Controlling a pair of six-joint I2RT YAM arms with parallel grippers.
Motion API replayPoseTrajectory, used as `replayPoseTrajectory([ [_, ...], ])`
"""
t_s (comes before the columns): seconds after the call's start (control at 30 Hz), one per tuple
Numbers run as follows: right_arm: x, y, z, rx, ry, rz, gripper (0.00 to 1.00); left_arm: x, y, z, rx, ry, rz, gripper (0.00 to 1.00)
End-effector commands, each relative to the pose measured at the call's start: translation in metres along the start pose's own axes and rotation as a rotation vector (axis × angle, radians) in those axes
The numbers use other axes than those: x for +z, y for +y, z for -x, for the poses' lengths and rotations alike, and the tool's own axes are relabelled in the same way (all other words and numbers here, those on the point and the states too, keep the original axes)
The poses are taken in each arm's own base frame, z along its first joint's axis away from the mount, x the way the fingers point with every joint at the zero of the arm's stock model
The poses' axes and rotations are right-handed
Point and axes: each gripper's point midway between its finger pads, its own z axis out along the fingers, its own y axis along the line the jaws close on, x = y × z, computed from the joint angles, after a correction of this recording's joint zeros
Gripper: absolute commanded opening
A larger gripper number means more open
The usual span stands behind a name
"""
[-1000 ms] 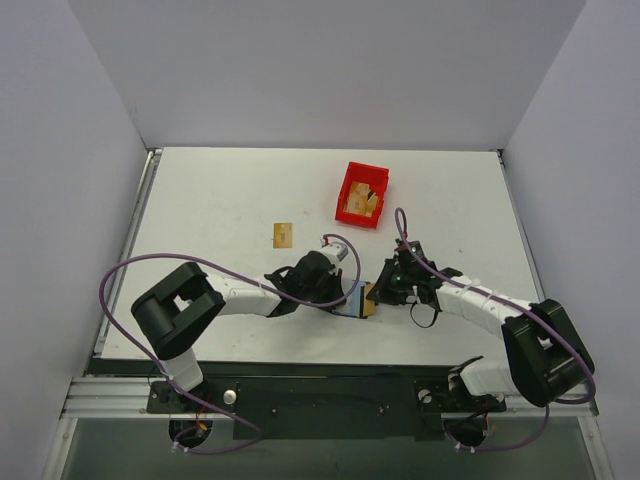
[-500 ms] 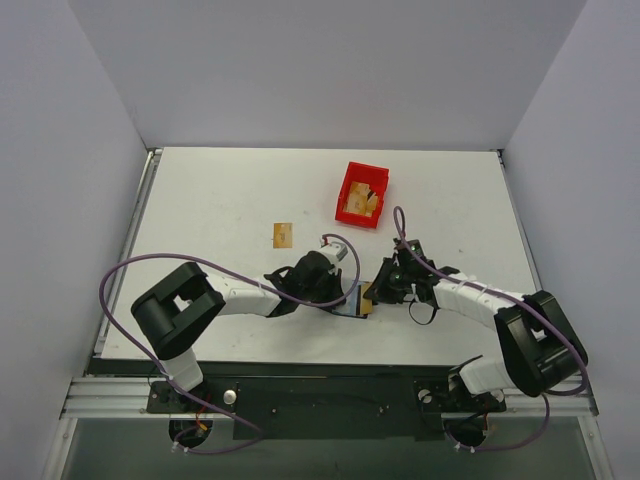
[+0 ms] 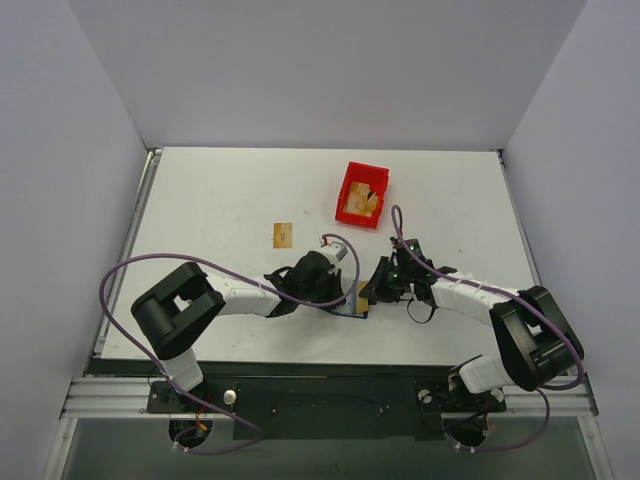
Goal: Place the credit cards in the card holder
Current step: Insert the credit card into the card holder.
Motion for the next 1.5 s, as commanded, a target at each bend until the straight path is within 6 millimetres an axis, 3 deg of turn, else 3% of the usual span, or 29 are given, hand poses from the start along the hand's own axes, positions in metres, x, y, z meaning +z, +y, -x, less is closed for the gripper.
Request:
replayPoseTrajectory([
  [0.0, 0.003, -0.022, -0.016, 0.019, 0.037, -0.065, 0.00, -0.006, 0.026, -0.023, -0.004, 0.084, 0.086, 0.00],
  [0.4, 0.000, -0.010, -0.009, 0.011, 0.018, -0.018, 0.00, -0.027, -0.027, 0.036, 0.006, -0.041, -0.075, 0.00],
  [0.6, -0.005, -0.001, -0.004, -0.002, -0.005, 0.016, 0.00, -0.045, -0.039, 0.059, 0.010, -0.098, -0.113, 0.00],
  [1.0, -0.019, 0.029, 0.007, -0.040, -0.024, 0.090, 0.00, -0.071, -0.015, 0.080, -0.028, -0.168, -0.065, 0.00],
  [1.47, -0.021, 0.068, 0.013, -0.099, -0.025, 0.142, 0.00, -0.073, 0.001, 0.072, -0.046, -0.156, -0.038, 0.00],
])
